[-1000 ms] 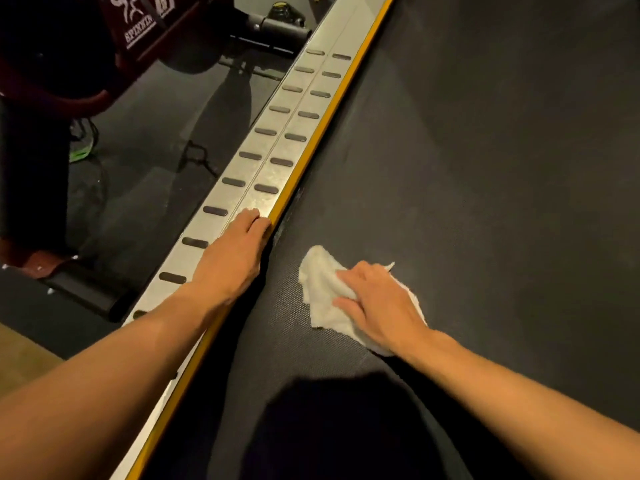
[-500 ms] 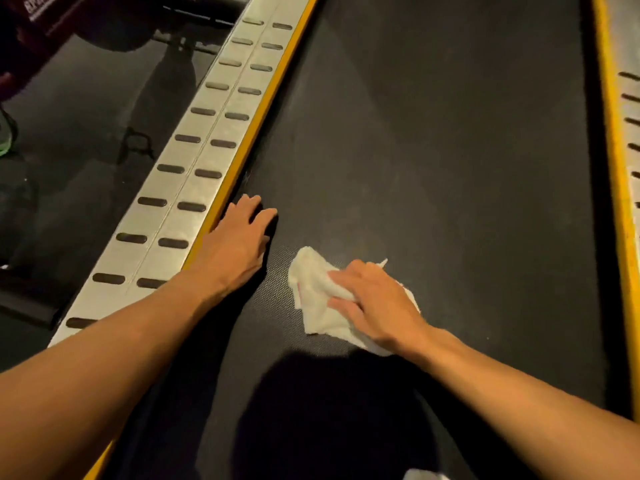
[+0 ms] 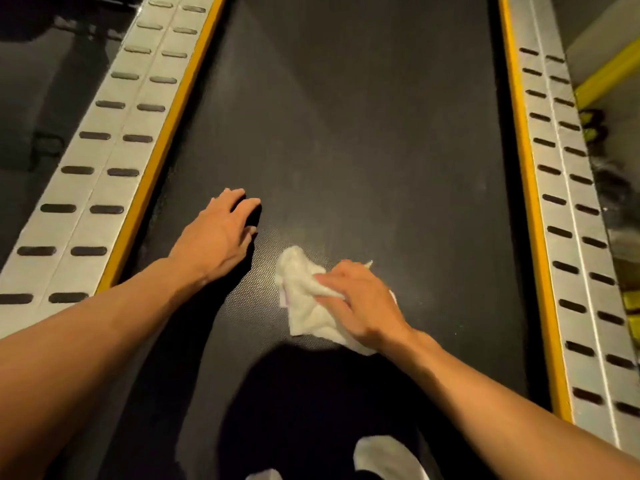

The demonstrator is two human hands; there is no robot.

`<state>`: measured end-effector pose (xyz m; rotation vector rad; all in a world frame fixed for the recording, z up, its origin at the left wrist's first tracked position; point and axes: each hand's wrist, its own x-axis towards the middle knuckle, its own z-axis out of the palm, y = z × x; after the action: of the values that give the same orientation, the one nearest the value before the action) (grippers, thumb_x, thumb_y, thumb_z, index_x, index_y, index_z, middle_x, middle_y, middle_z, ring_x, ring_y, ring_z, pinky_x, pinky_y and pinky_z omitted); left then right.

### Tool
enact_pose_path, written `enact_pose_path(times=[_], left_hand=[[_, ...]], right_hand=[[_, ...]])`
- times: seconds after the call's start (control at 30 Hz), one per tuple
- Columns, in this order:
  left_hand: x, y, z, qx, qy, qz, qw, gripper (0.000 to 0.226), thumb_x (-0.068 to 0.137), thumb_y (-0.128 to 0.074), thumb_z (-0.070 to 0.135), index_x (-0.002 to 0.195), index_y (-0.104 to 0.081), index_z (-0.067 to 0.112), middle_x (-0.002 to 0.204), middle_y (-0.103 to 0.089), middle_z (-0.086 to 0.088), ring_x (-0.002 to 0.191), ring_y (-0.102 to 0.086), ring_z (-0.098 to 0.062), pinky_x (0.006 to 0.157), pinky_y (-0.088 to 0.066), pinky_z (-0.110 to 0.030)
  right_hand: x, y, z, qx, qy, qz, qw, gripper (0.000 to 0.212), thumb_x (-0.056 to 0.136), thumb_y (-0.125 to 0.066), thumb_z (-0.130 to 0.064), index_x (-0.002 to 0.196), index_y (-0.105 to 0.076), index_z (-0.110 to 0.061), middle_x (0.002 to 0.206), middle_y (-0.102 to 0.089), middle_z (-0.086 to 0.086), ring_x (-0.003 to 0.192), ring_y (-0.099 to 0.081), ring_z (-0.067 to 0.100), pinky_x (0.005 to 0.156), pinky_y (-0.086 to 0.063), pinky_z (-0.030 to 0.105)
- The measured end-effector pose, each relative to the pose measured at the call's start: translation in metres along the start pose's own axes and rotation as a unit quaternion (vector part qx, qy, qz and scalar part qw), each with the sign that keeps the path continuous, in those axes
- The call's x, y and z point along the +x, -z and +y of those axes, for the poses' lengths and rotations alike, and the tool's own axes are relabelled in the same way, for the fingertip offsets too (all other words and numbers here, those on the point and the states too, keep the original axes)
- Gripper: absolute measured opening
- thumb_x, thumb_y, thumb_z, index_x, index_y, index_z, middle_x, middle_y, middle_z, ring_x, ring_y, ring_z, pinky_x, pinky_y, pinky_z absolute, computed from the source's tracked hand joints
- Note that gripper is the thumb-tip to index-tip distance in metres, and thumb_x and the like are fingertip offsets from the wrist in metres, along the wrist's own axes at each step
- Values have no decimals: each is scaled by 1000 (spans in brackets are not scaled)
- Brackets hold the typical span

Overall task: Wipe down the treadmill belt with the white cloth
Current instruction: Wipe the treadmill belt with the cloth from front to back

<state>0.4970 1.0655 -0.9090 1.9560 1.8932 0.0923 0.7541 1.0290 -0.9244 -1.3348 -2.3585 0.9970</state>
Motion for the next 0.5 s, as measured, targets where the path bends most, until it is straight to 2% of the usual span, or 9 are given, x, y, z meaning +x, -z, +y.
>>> enact_pose_path(times=[0.03, 0.07, 0.17, 0.23, 0.33, 0.43, 0.5], left_hand=[[1, -2, 5, -2, -5, -3, 1000, 49, 97, -50, 25, 143, -39, 13, 150, -33, -12, 142, -26, -34, 115, -29, -48], [2, -4, 9, -1, -11, -7, 1000, 49, 97, -50, 25, 143, -39, 13, 150, -33, -12, 143, -26, -34, 114, -29, -49], [5, -9, 17, 12, -33, -25, 999, 48, 96, -50, 28, 141, -41, 14, 148, -36, -12, 140, -29, -36, 113, -29, -52], [6, -7, 22, 25, -44, -39, 998, 46, 95, -51, 30, 137, -44, 14, 141, -39, -12, 134, -36, -37, 110, -32, -53], [8, -3, 31, 68, -50, -50, 995, 46, 95, -49, 37, 135, -43, 14, 133, -40, -13, 124, -39, -35, 100, -39, -53], [10, -5, 35, 116, -54, -49, 991, 49, 96, -46, 41, 138, -38, 17, 130, -40, -14, 120, -41, -34, 95, -41, -50], [13, -11, 36, 146, -54, -46, 987, 51, 95, -44, 43, 137, -37, 15, 127, -41, -16, 118, -41, -36, 97, -39, -52]], right_hand=[[-10, 1, -6, 19, 7, -18, 1000, 25, 93, -45, -38, 109, -64, -36, 88, -49, -15, 87, -48, 10, 78, -41, 28], [-12, 6, -7, 31, 4, -1, 1000, 28, 92, -47, -36, 111, -66, -32, 87, -49, -15, 86, -50, 10, 78, -42, 28], [13, 42, 18, -2, -43, 147, 988, 31, 88, -52, -33, 109, -70, -19, 86, -58, 1, 83, -57, 20, 78, -42, 33], [31, 65, 39, -46, -102, 165, 980, 31, 86, -50, -33, 103, -70, -17, 87, -59, 7, 85, -57, 23, 81, -42, 39], [24, 62, 58, -60, -134, 140, 979, 34, 86, -46, -38, 103, -68, -19, 89, -59, 5, 88, -56, 24, 80, -45, 42], [-13, 32, 41, -33, -88, 74, 993, 32, 90, -46, -39, 107, -68, -23, 93, -60, 0, 89, -55, 20, 79, -44, 37], [-35, 22, 27, -13, -47, 30, 998, 32, 91, -46, -38, 110, -69, -26, 96, -61, -2, 90, -53, 15, 82, -41, 29]])
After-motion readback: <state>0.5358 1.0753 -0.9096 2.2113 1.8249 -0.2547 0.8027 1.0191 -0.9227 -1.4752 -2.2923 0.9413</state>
